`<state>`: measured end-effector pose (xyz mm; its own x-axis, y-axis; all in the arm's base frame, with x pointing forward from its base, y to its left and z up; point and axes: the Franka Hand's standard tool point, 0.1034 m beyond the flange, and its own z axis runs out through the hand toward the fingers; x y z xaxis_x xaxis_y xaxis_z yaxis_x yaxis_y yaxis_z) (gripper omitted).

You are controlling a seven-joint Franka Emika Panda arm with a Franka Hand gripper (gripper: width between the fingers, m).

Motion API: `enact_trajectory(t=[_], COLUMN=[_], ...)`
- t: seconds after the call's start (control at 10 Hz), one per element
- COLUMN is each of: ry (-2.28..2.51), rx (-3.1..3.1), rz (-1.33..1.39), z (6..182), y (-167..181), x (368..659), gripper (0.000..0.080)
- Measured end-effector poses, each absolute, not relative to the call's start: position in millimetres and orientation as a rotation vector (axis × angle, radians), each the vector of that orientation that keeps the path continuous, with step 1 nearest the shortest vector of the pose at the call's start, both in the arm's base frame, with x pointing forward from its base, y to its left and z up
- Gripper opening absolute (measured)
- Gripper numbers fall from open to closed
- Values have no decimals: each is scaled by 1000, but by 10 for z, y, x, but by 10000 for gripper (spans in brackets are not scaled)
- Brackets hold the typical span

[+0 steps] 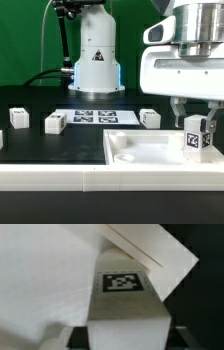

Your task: Assemble one leg

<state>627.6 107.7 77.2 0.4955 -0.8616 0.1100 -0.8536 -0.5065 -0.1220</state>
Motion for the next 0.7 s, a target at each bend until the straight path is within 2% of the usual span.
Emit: enact_trajectory(t=[0.3,0.7], ry=[2055,2231], rx=[-2285,-2088], rz=[-185,-139], z=[762,760], y=[1122,1073], x=[6219,6207], gripper=[294,294])
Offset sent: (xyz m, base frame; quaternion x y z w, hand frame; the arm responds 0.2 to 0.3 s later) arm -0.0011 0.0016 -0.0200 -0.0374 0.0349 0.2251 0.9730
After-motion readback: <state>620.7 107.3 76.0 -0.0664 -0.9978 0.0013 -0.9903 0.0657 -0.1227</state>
